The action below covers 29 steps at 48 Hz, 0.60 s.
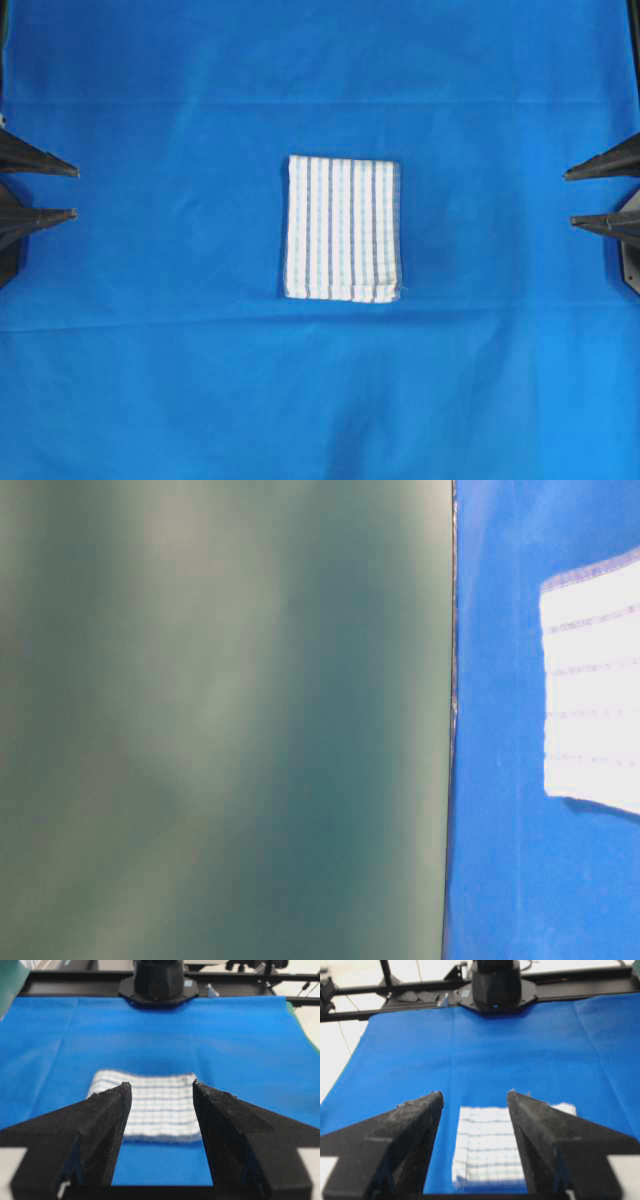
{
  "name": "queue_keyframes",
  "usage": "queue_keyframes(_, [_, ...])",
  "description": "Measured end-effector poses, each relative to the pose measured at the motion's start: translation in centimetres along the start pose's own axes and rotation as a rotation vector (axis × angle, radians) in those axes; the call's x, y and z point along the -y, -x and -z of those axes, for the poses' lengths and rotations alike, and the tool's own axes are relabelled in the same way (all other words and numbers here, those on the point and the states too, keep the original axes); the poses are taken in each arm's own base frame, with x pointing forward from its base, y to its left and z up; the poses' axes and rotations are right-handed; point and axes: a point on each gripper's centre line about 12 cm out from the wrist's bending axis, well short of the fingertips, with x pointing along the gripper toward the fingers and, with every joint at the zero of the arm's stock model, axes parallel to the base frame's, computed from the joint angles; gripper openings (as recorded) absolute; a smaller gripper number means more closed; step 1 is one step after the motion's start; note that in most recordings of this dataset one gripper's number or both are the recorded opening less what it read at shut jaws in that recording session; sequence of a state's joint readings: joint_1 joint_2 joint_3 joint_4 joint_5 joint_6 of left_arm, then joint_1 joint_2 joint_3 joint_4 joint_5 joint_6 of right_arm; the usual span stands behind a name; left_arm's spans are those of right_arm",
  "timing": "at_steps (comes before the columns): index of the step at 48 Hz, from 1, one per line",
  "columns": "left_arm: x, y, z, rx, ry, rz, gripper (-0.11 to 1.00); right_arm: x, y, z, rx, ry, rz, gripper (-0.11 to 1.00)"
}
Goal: Fold a vertical towel.
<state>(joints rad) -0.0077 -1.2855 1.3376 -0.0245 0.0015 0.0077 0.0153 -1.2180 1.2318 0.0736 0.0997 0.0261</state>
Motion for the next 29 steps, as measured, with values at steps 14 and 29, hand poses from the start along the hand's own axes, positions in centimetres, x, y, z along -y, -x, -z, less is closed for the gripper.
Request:
queue_keyframes(14, [-0.2, 0.1, 2.2, -0.047, 0.013, -0.010, 0.51, 0.5, -0.1, 3.9, -0.034, -0.051, 0.010, 0.59])
queue_keyframes(29, [-0.6, 0.2, 2.7, -0.047, 0.018, -0.040, 0.51, 0.5, -0.2, 4.2, -0.039, -0.062, 0.012, 0.59])
